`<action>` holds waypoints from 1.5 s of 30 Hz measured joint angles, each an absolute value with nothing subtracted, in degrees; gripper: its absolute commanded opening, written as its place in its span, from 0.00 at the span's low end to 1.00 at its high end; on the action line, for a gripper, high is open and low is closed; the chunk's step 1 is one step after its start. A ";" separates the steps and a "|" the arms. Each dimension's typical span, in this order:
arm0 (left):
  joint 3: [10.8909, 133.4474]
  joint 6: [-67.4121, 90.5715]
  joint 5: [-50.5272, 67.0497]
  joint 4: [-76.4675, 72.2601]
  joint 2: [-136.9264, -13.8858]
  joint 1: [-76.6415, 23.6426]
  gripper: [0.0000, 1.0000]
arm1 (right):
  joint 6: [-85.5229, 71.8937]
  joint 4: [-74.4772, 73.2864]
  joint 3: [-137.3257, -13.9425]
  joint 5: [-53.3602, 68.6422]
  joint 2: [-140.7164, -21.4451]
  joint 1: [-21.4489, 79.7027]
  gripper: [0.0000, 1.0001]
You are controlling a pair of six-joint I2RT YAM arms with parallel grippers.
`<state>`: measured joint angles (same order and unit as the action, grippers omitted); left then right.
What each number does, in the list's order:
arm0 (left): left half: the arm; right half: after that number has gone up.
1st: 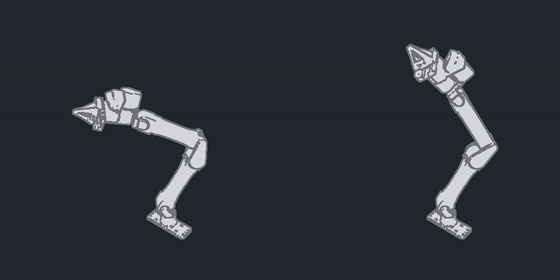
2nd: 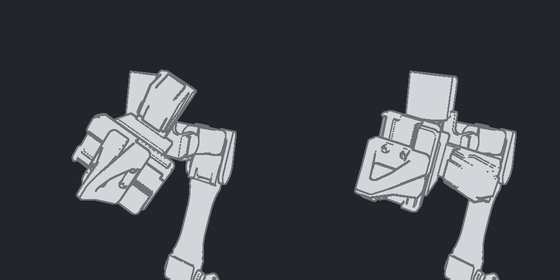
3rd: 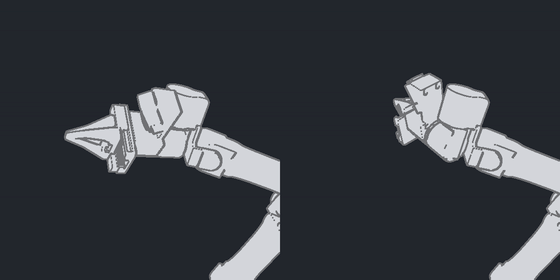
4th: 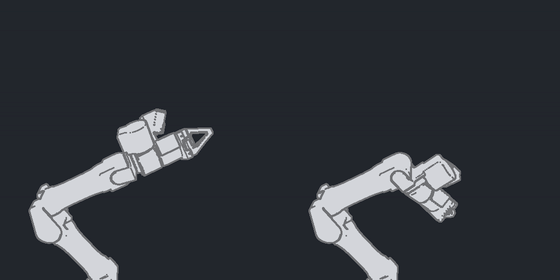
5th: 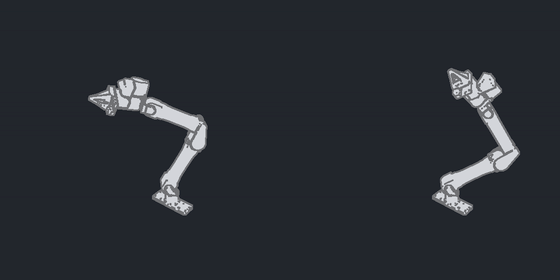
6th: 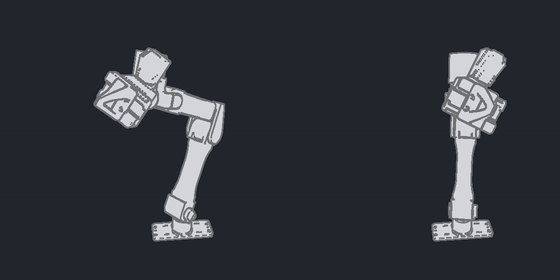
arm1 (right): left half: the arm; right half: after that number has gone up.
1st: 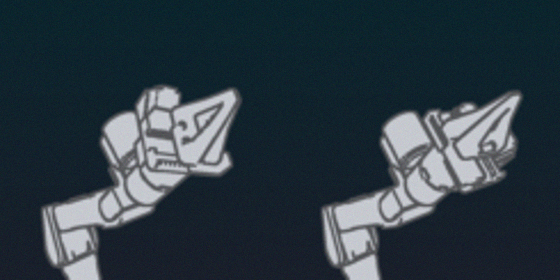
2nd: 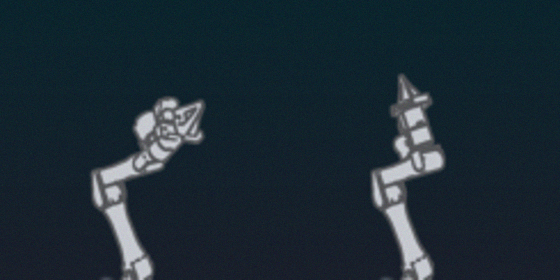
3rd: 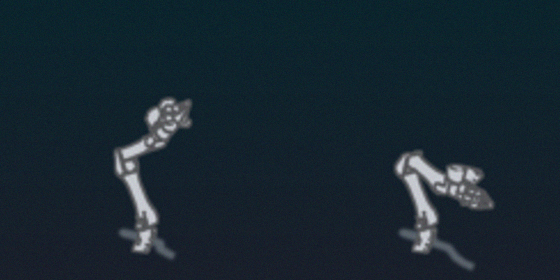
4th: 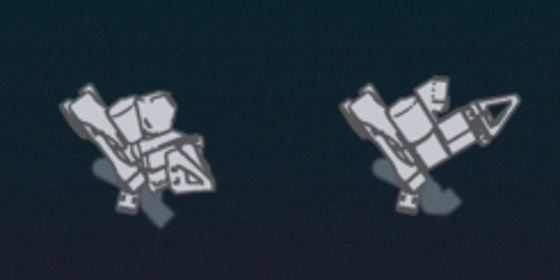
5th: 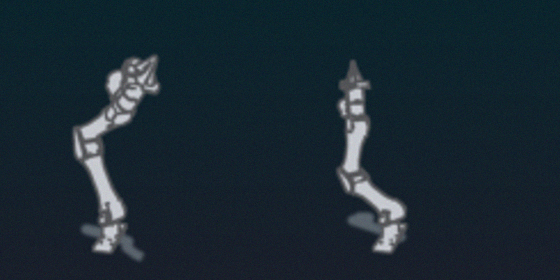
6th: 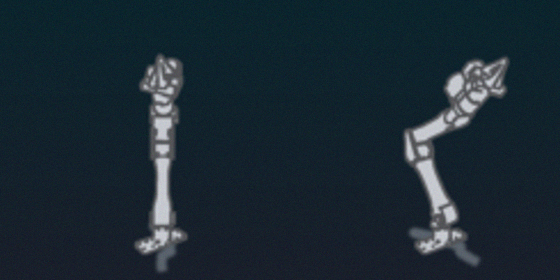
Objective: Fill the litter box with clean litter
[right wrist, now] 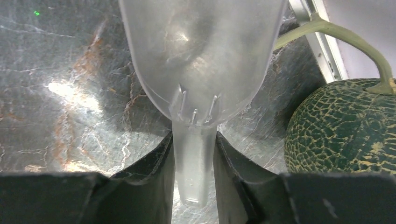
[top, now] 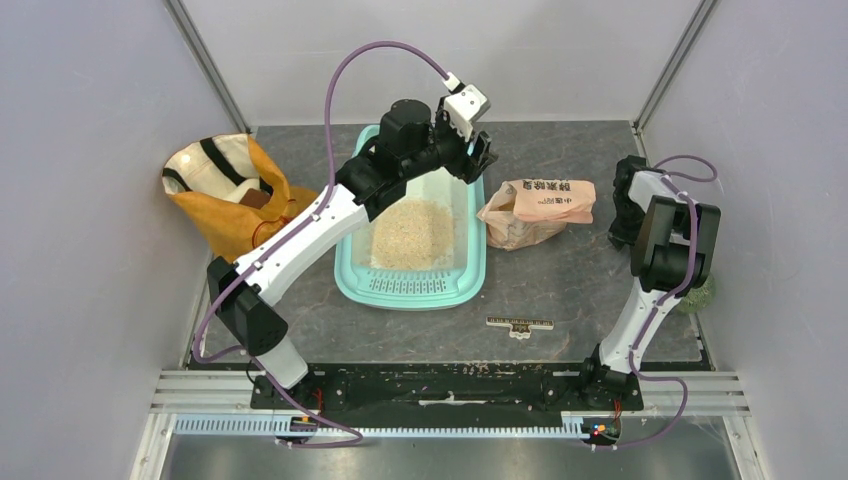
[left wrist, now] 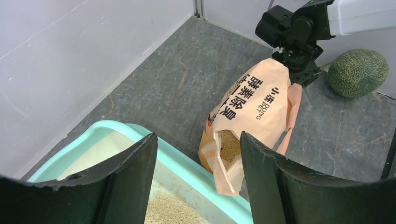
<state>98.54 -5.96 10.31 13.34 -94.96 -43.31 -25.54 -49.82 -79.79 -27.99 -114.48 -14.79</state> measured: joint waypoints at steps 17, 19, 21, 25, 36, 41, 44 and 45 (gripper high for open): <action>97.51 -3.29 9.13 15.25 -91.59 -43.31 0.74 | -25.80 -52.10 -83.50 -18.26 -99.00 -14.74 0.00; 97.51 -2.33 9.19 15.62 -91.15 -43.31 0.77 | -25.87 -52.73 -84.82 -16.34 -95.26 -14.74 0.00; 97.51 -0.97 9.45 16.29 -90.80 -43.31 0.77 | -25.91 -53.45 -87.09 -14.09 -91.96 -14.74 0.00; 97.51 2.94 11.29 17.21 -90.24 -43.20 0.79 | -26.22 -53.87 -94.50 -8.45 -85.67 -14.76 0.00; 95.11 18.55 20.05 5.15 -85.62 -43.13 0.81 | -42.59 -44.93 -107.72 12.29 -76.82 -14.70 0.00; 95.09 28.08 25.21 -6.52 -89.14 -43.11 0.79 | -54.13 -41.19 -105.86 18.22 -77.71 -12.53 0.00; 95.68 31.64 25.21 -9.98 -92.99 -43.13 0.78 | -60.05 -40.40 -104.16 20.73 -78.15 -11.22 0.00; 95.90 32.60 24.60 -10.85 -94.45 -43.13 0.78 | -61.84 -40.25 -103.28 21.30 -78.04 -10.96 0.00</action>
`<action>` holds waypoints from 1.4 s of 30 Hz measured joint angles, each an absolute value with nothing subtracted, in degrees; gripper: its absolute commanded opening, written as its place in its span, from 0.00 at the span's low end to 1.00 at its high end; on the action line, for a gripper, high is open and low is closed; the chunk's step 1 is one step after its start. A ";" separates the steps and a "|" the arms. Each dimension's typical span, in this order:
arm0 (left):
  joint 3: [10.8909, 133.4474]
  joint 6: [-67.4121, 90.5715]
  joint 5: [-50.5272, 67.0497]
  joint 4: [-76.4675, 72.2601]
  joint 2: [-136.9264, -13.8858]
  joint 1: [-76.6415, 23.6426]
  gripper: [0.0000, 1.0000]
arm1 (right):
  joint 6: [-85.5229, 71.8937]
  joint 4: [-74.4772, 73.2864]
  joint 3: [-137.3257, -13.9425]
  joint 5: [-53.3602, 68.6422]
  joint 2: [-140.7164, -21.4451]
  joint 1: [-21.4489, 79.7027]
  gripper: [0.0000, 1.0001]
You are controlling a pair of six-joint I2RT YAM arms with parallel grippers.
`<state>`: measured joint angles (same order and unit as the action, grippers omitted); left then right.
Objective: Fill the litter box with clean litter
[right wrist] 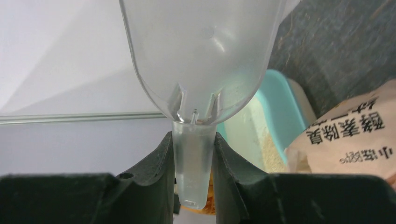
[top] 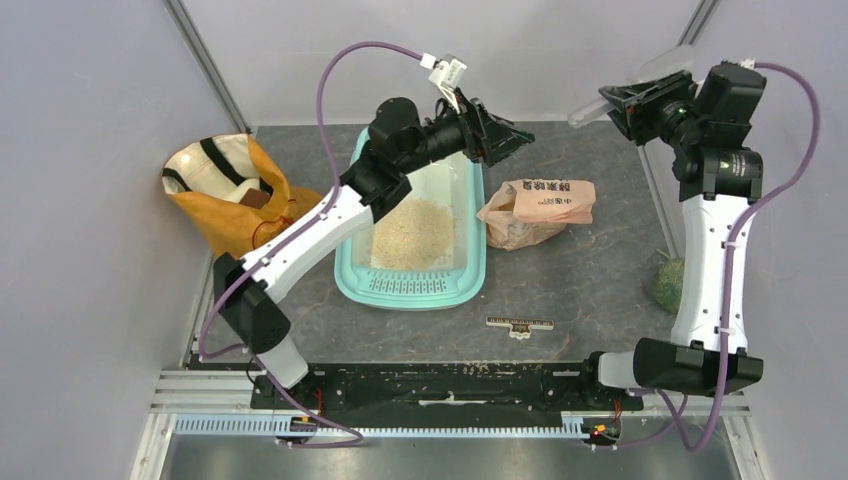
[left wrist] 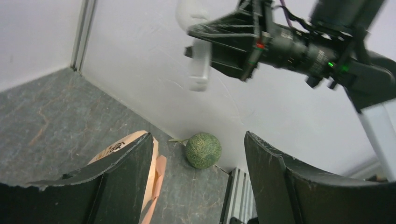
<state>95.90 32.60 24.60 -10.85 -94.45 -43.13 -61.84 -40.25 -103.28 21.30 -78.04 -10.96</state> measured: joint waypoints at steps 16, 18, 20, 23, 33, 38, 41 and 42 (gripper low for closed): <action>99.20 42.35 13.74 -14.85 -104.75 -49.25 0.72 | -72.25 -42.13 -96.29 21.19 -75.40 -6.57 0.00; 99.90 42.65 13.58 -15.90 -105.10 -49.76 0.70 | -72.44 -42.26 -95.96 21.02 -75.05 -6.52 0.00; 100.95 42.76 13.50 -16.80 -105.62 -50.04 0.69 | -72.64 -42.35 -95.90 20.93 -74.96 -6.48 0.00; 102.21 42.81 13.13 -17.21 -106.28 -50.30 0.64 | -73.10 -42.35 -95.50 20.93 -74.74 -6.31 0.00; 104.88 43.46 12.36 -17.87 -109.30 -50.89 0.48 | -74.59 -42.28 -94.08 21.19 -73.67 -5.72 0.00; 105.06 43.55 12.19 -18.17 -109.47 -50.98 0.42 | -75.05 -42.26 -94.08 21.41 -73.54 -5.61 0.00; 105.08 43.64 12.14 -18.26 -109.49 -50.98 0.40 | -75.09 -42.22 -93.71 21.61 -73.17 -5.43 0.00; 105.12 43.66 12.16 -18.28 -109.54 -51.00 0.40 | -75.16 -42.19 -93.47 21.71 -73.03 -5.32 0.00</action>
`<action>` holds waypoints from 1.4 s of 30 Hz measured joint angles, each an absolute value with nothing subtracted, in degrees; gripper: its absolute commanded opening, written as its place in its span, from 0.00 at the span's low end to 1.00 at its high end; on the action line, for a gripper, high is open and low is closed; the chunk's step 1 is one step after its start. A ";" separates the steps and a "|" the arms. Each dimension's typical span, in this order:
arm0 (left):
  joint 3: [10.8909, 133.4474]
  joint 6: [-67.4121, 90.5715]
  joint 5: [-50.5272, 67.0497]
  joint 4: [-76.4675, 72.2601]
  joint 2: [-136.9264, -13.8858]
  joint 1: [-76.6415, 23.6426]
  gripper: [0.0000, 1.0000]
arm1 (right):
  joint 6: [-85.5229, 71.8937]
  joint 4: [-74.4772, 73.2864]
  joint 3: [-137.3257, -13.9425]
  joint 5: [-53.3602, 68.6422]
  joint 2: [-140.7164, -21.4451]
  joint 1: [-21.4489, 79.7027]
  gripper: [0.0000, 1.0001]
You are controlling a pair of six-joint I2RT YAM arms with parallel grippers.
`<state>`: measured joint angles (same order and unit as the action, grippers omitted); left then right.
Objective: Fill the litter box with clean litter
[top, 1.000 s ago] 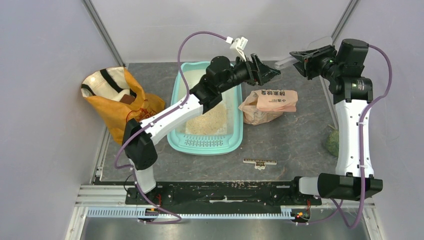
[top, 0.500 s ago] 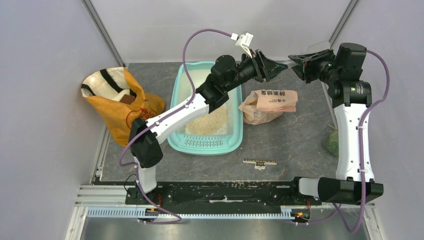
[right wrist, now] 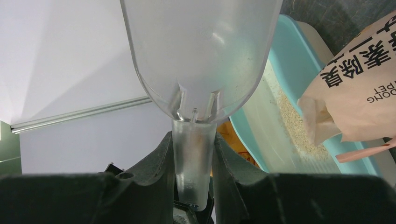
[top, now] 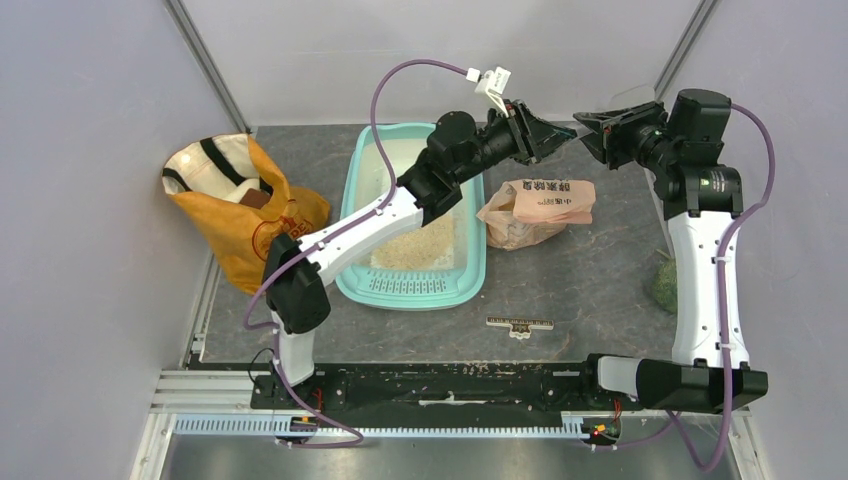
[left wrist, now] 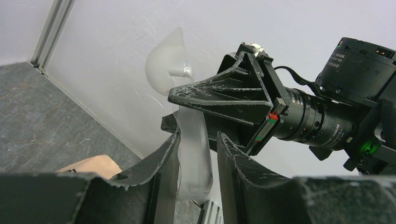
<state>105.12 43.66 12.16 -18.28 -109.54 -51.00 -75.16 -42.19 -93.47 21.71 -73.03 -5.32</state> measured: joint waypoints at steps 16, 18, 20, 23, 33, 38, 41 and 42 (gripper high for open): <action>105.60 43.66 11.99 -18.24 -110.10 -51.20 0.18 | -75.53 -41.17 -92.27 22.72 -72.84 -4.64 0.00; 105.60 43.70 11.79 -18.11 -110.10 -51.20 0.02 | -75.33 -41.01 -92.27 22.63 -72.77 -4.64 0.07; 105.60 43.86 11.55 -18.11 -110.10 -51.20 0.02 | -75.16 -40.82 -92.27 22.65 -72.77 -4.64 0.33; 105.58 43.86 11.62 -18.11 -110.10 -51.18 0.02 | -74.35 -40.71 -92.27 22.72 -72.77 -4.64 0.72; 95.72 43.83 17.39 -15.51 -103.61 -46.06 0.02 | -54.02 -39.66 -92.44 33.08 -71.42 -8.19 0.97; 90.63 43.83 23.51 -13.58 -97.14 -40.34 0.02 | -36.84 -43.24 -98.02 46.63 -71.83 -15.18 0.94; 88.49 43.86 28.05 -11.16 -92.84 -37.60 0.02 | -20.05 -52.03 -106.59 51.92 -74.30 -17.82 0.93; 87.50 43.83 29.87 -10.41 -91.24 -36.86 0.02 | -13.47 -55.11 -108.97 52.80 -74.89 -17.91 0.93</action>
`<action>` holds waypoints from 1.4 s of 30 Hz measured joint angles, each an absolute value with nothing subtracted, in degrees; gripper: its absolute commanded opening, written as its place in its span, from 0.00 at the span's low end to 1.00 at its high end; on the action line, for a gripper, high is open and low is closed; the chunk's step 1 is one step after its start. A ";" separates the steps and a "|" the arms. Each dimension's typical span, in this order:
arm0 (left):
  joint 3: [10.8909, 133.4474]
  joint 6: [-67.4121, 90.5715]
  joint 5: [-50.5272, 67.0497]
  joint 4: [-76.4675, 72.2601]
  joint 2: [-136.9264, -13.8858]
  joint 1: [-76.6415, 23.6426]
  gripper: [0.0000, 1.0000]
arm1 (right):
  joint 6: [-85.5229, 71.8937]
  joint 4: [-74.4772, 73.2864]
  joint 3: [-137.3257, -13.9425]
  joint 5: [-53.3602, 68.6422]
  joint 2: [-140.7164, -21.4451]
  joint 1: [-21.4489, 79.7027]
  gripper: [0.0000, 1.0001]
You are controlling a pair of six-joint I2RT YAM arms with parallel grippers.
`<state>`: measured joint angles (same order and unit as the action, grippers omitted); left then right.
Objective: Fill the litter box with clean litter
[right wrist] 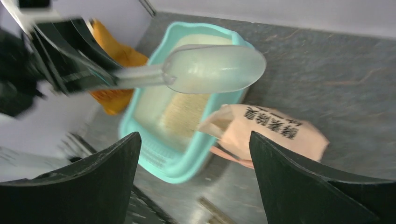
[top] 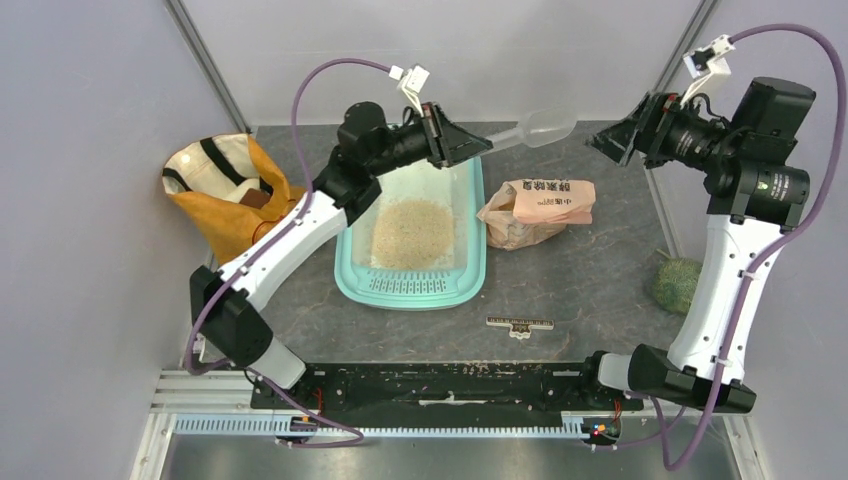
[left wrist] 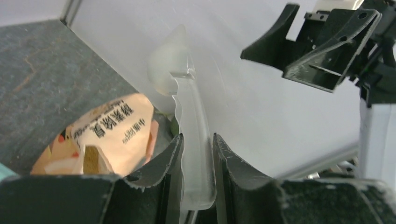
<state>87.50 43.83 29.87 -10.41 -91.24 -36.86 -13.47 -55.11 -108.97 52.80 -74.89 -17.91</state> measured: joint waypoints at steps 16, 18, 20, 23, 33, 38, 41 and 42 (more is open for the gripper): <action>81.67 44.97 52.18 -7.73 -85.67 -34.85 0.02 | 32.69 -82.89 -117.93 61.10 -80.58 -16.60 0.84; 81.34 45.08 54.13 -8.36 -85.71 -34.72 0.02 | 32.88 -85.23 -116.90 63.13 -81.23 -16.60 0.81; 81.34 45.52 55.72 -9.65 -85.78 -34.63 0.02 | 32.91 -86.74 -115.35 65.12 -81.08 -16.60 0.76; 80.77 47.13 57.21 -13.26 -85.78 -34.44 0.02 | 32.75 -88.09 -112.60 67.92 -80.16 -16.60 0.66; 78.35 54.57 60.38 -24.34 -85.82 -33.50 0.02 | 24.14 -84.44 -102.54 75.48 -77.17 -16.56 0.14; 77.47 58.50 60.51 -25.89 -86.00 -32.95 0.14 | 14.17 -71.31 -96.90 76.86 -73.78 -16.64 0.00; 77.47 59.44 60.31 -26.61 -86.02 -32.80 0.28 | 8.27 -65.01 -94.50 76.75 -71.64 -16.62 0.00; 77.47 59.64 60.14 -27.05 -86.02 -32.75 0.31 | 6.74 -63.26 -94.24 76.71 -71.22 -16.62 0.00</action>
<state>77.47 59.64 60.14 -27.05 -86.02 -32.75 6.74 -63.26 -94.24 76.71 -71.22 -16.62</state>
